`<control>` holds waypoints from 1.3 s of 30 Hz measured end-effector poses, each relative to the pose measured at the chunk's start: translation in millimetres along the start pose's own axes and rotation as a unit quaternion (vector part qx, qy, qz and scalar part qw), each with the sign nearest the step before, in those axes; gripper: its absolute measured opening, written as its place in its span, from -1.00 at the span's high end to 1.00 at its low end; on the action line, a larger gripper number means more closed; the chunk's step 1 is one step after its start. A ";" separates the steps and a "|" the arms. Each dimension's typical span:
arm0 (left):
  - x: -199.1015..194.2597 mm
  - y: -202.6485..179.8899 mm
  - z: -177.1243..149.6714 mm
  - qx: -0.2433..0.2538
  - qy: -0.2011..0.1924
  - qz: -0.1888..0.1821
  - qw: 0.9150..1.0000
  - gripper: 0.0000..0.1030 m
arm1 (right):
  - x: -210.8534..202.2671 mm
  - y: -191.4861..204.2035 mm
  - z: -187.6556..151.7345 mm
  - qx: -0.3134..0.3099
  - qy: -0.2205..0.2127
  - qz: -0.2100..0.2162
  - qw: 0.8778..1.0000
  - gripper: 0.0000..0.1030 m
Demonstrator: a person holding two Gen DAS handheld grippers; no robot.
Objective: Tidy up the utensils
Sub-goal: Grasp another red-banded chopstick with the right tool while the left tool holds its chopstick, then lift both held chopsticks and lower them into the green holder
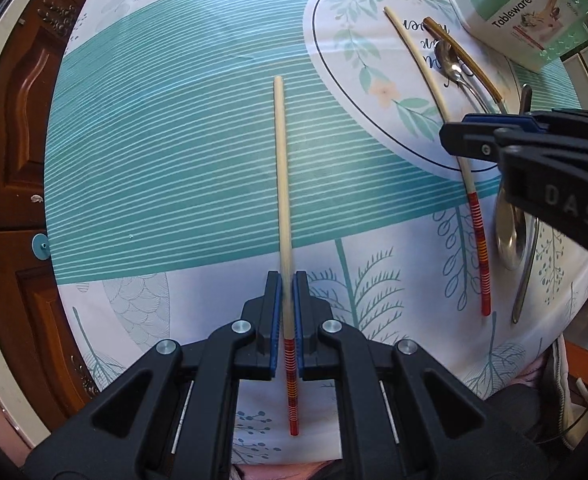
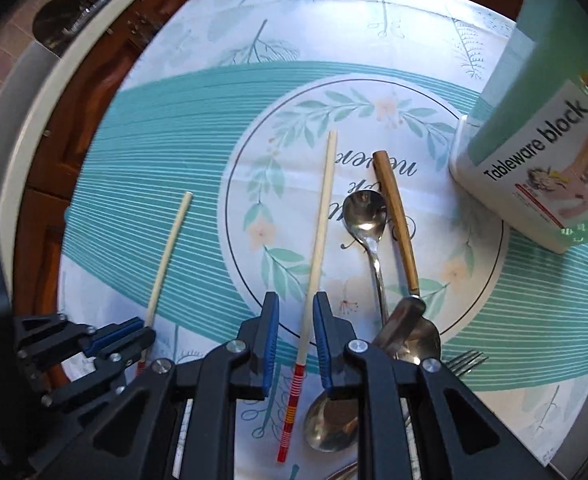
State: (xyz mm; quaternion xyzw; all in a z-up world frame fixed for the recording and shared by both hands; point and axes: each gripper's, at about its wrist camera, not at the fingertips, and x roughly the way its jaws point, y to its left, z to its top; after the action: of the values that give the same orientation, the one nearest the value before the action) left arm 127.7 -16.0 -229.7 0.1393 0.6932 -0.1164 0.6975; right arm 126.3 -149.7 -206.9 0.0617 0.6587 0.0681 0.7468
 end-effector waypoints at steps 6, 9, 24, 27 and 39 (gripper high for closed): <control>0.0 7.7 -3.5 -0.004 0.003 -0.012 1.000 0.92 | 12.7 6.6 1.2 -0.009 0.023 -0.048 0.999 0.68; -0.7 11.8 -3.4 0.001 0.006 -0.010 1.000 0.92 | 15.0 10.7 2.1 -0.012 0.026 -0.064 0.998 0.70; -25.1 25.1 -12.0 -0.056 -0.096 -0.019 0.994 0.93 | -8.2 -1.6 -14.2 0.009 -0.027 0.031 0.999 0.89; -45.4 21.0 -20.8 -0.057 -0.149 -0.022 0.987 0.93 | -25.8 -8.9 -26.5 0.014 -0.071 0.072 0.995 0.89; -180.4 -30.5 -27.3 -0.032 -0.367 -0.052 0.928 0.93 | -118.3 -34.7 -58.6 0.010 -0.291 0.113 0.950 0.89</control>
State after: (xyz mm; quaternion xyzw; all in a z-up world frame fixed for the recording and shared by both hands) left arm 89.2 -40.4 -50.4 0.0281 0.3981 -0.1737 0.9003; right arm 54.4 -205.3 -105.1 0.1606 0.4017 0.1243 0.8930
